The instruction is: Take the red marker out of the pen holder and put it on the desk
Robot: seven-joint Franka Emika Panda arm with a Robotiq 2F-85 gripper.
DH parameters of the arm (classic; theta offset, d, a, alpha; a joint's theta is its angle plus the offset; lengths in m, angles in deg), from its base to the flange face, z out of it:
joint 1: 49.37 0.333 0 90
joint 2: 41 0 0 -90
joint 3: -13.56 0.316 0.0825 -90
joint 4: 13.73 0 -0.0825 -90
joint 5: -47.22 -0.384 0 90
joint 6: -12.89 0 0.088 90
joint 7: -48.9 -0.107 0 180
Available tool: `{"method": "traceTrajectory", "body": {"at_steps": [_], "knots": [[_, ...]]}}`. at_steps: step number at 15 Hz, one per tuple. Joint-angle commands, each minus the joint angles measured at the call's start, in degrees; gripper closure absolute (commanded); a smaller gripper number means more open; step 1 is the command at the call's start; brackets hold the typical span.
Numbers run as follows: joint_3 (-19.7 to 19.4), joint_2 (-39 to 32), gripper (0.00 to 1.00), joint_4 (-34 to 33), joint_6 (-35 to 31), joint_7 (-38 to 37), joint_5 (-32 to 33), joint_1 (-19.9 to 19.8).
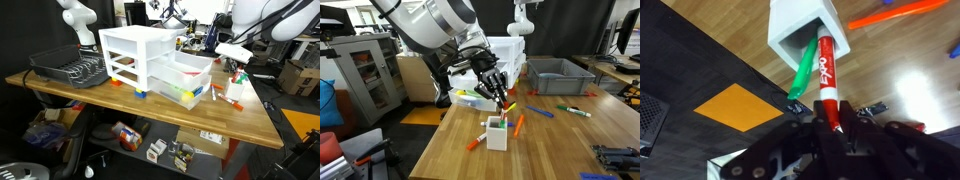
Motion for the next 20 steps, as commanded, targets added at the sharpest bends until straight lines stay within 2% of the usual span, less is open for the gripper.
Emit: {"method": "traceTrajectory", "body": {"at_steps": [1,5,9,11,12,13,14,17,20], "knots": [[0.3,6.53,0.95,2.57,-1.09,-1.52,1.77,-0.56],[1.65,15.32,0.95,5.48,-1.05,1.46,-1.89,-1.35],[3.15,20.67,0.95,10.51,-2.52,10.41,-11.26,-0.85],[3.86,21.39,0.95,13.55,-3.64,16.21,-21.63,0.07],[2.45,21.72,0.95,15.08,-3.4,17.39,-25.98,2.55],[2.55,21.49,0.95,16.39,-3.61,18.83,-30.58,3.2],[5.17,21.34,0.95,17.62,-3.7,20.44,-35.63,1.4],[6.01,20.33,0.95,20.83,-3.55,22.08,-47.71,1.49],[5.13,18.55,0.95,23.18,-4.58,25.01,-59.35,1.06]]}}
